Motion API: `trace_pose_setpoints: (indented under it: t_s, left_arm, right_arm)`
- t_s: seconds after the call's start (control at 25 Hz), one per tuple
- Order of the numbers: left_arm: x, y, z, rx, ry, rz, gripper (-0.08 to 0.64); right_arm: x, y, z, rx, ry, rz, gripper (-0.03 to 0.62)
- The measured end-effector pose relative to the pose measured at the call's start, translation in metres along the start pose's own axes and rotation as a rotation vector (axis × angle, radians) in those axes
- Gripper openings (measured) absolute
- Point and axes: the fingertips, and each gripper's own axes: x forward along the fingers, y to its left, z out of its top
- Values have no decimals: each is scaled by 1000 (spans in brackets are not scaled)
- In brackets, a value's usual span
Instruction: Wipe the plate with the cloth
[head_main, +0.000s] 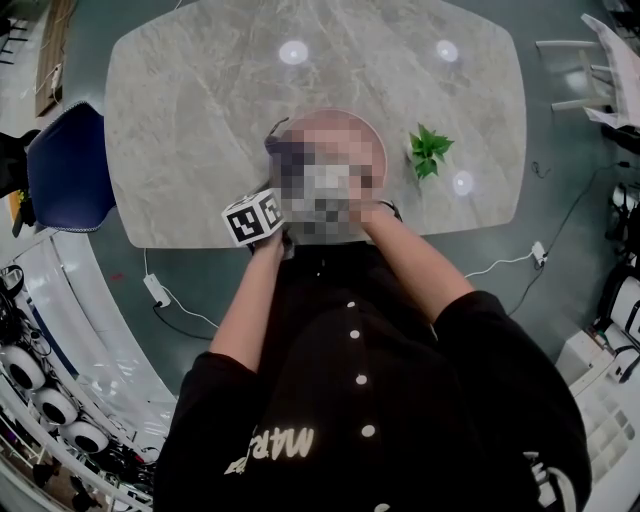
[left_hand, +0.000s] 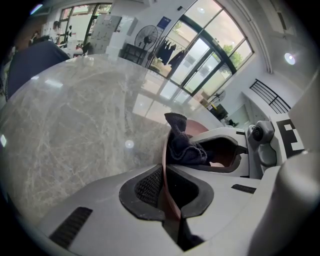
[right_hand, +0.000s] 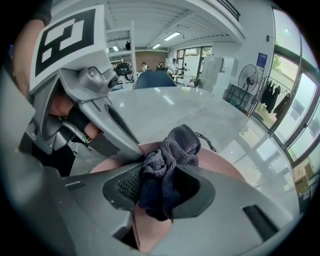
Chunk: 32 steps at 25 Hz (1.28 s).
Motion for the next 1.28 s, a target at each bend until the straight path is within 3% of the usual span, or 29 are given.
trace_pose_setpoints:
  t_s: [1.28]
  left_arm:
    - [-1, 0, 0, 39, 6, 49, 32]
  right_arm:
    - [-33, -11, -57, -2, 109, -30, 143]
